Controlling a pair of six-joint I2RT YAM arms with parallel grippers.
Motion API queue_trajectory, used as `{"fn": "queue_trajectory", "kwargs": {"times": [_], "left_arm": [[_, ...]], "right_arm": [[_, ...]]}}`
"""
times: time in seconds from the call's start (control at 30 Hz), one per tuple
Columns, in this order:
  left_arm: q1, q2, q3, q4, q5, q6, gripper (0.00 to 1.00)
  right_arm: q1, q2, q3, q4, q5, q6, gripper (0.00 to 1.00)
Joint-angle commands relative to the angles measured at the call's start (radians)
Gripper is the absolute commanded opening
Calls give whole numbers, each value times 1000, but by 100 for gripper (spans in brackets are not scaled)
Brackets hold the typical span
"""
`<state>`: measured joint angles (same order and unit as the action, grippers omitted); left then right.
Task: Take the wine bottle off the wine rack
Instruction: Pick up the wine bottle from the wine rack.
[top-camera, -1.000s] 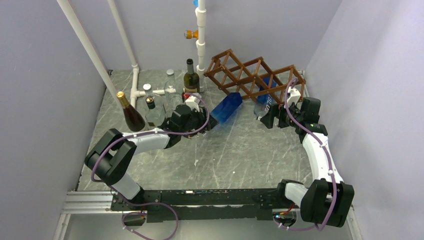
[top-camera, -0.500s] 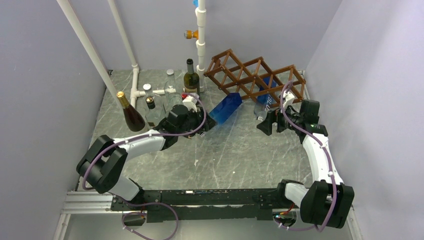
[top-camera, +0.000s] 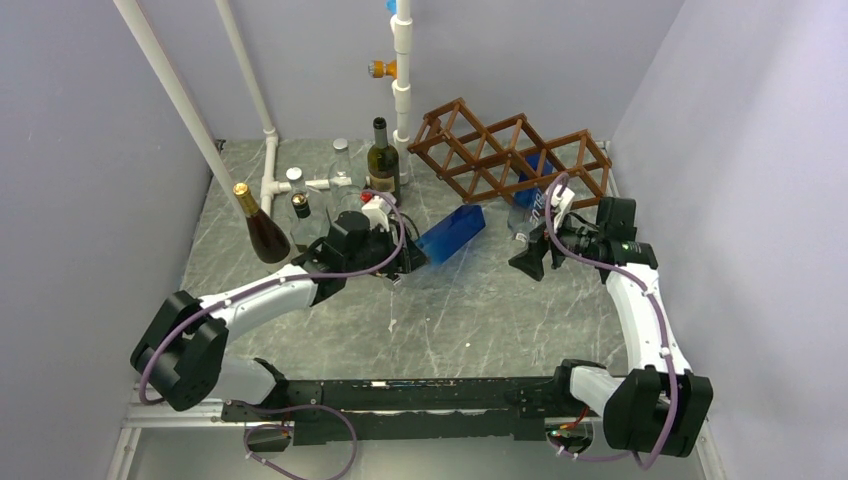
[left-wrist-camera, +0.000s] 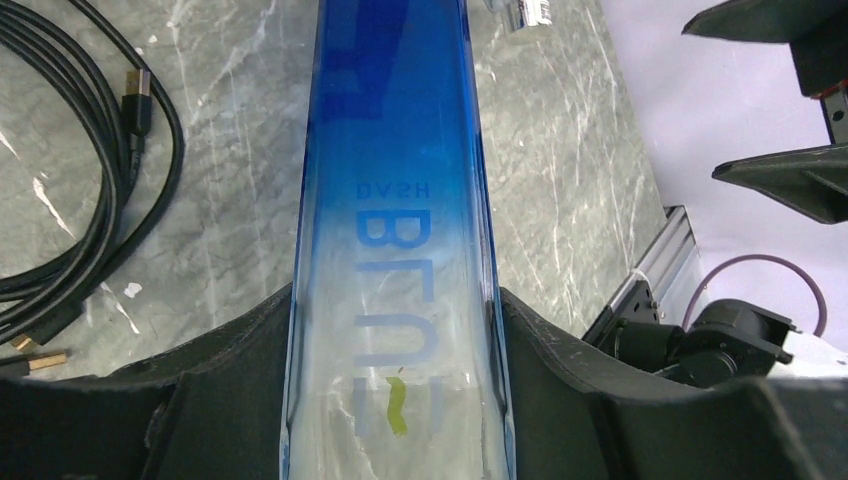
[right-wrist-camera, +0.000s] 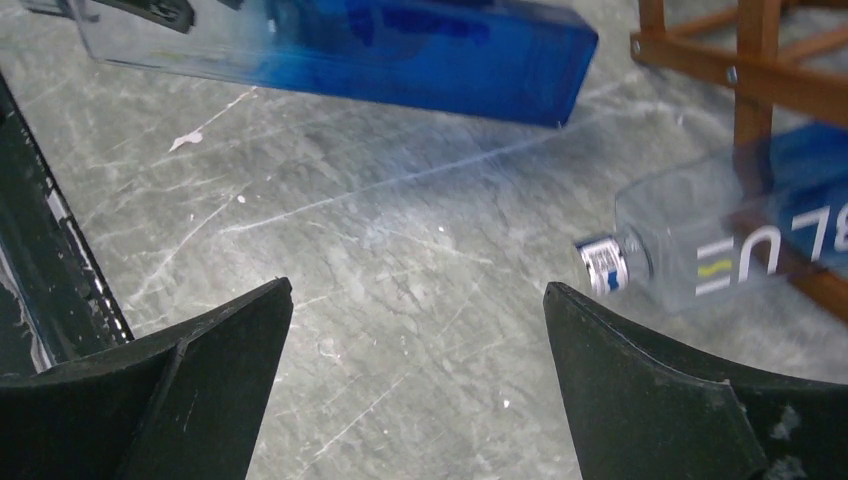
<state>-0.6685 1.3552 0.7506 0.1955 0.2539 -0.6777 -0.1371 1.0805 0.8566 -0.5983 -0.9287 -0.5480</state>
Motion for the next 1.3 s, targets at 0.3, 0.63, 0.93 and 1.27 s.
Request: {"fn": "queue_trajectory", "kwargs": {"times": [0.3,0.63,0.93,1.27], "left_arm": [[-21,-133,79,66,75,-47,0],[-32,-143,66,53,102,-83,0],[-34,-161,58,50,117,-134,0],[-35,-183,30,59,139,-191,0]], "right_arm": [[167,44,159,-211,-60,-446,100],[276,69,179,-254,-32,-551,100],[422,85,198,-243,55,-634,100],[540,135,269,-257,118,-650,100]]}}
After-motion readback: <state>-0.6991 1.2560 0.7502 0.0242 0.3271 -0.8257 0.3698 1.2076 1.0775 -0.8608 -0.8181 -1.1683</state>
